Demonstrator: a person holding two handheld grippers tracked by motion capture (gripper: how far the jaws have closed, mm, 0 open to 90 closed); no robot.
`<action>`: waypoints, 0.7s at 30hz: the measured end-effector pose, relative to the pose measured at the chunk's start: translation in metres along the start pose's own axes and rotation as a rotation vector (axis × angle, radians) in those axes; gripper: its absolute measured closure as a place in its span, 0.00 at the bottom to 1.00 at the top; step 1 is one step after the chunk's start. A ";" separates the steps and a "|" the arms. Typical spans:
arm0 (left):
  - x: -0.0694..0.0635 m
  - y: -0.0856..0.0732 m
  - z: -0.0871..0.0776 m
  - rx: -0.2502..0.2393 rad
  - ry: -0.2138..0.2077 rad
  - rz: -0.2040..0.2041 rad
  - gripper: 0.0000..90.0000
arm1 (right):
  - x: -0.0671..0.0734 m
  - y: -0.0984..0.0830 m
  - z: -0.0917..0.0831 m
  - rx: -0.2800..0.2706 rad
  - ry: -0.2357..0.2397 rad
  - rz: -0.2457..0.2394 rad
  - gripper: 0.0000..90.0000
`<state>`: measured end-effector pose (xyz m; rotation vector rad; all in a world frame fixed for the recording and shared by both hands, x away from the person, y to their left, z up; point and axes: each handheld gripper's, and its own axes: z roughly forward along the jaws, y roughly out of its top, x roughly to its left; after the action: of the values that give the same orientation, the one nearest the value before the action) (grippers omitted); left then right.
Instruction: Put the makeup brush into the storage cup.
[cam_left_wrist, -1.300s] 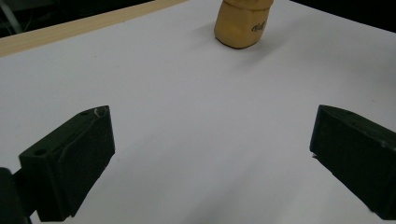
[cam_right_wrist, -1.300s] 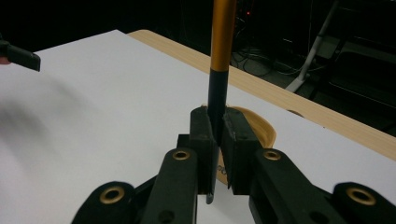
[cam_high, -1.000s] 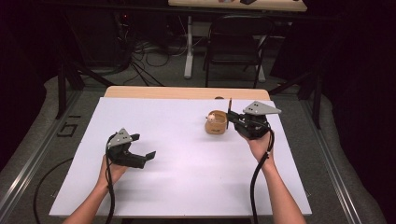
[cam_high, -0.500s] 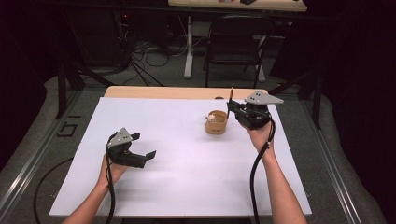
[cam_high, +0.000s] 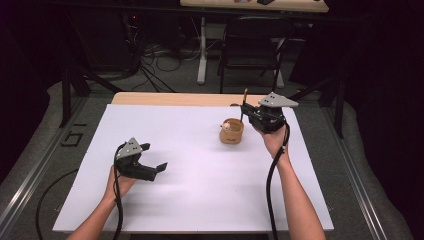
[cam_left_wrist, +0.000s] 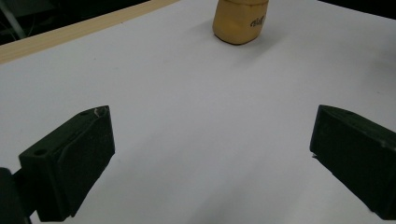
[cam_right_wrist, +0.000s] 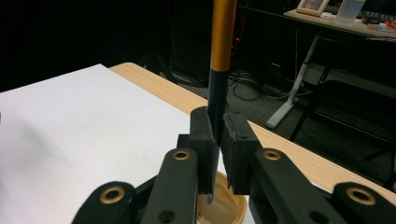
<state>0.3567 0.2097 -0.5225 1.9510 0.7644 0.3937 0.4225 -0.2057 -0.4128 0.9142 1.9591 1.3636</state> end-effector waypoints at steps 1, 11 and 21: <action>0.000 0.000 0.000 0.000 0.001 0.000 0.00 | 0.000 0.000 0.002 -0.001 -0.002 0.000 0.93; 0.000 0.000 -0.002 -0.002 0.000 -0.001 0.00 | 0.001 -0.005 0.019 0.028 -0.011 -0.006 0.93; -0.001 0.000 -0.002 -0.005 0.001 0.001 0.00 | 0.000 -0.016 0.030 0.055 -0.005 0.001 0.93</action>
<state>0.3549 0.2101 -0.5217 1.9469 0.7628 0.3965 0.4428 -0.1931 -0.4375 0.9439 2.0016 1.3125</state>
